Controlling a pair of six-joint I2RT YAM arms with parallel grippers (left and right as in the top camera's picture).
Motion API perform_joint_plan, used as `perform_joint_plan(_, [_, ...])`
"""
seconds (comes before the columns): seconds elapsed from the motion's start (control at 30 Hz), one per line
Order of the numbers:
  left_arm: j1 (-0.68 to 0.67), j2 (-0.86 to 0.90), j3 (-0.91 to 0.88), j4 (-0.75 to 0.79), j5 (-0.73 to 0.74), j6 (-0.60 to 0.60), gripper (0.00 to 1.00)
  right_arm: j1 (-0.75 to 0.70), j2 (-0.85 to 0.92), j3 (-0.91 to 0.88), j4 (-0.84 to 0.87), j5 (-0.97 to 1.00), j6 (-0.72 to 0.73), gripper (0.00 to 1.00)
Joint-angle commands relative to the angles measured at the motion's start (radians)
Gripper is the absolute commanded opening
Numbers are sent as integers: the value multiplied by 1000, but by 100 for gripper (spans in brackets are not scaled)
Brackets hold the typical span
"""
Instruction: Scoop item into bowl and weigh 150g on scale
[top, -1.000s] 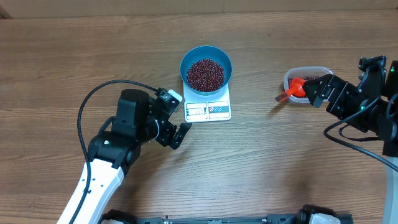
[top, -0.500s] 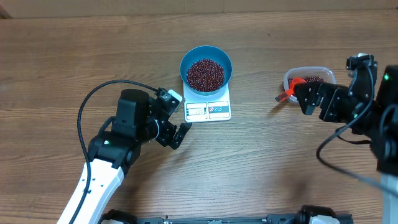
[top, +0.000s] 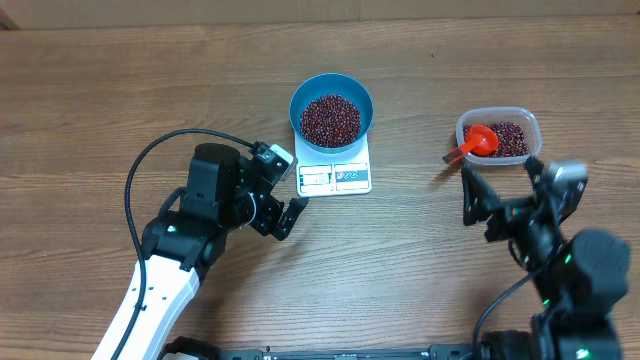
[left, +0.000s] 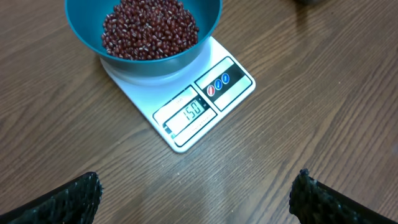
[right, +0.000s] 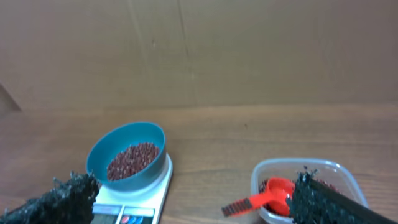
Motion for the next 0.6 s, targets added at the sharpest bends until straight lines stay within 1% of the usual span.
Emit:
perform_joint_plan(0.0, [4, 5, -2, 2, 7, -14, 99, 16, -113, -143, 65, 33, -5, 100])
perform_joint_plan(0.17, [4, 5, -2, 3, 7, -14, 100, 25, -267, -356, 206, 35, -5, 100])
perform_joint_plan(0.27, [4, 5, -2, 2, 7, -14, 100, 33, -335, -446, 249, 35, -4, 100])
perform_joint_plan(0.4, [4, 5, -2, 3, 7, -14, 100, 44, -402, -514, 256, 31, -3, 100])
perform_joint_plan(0.57, [4, 5, -2, 3, 7, -14, 100, 44, -442, -557, 255, 35, -5, 100])
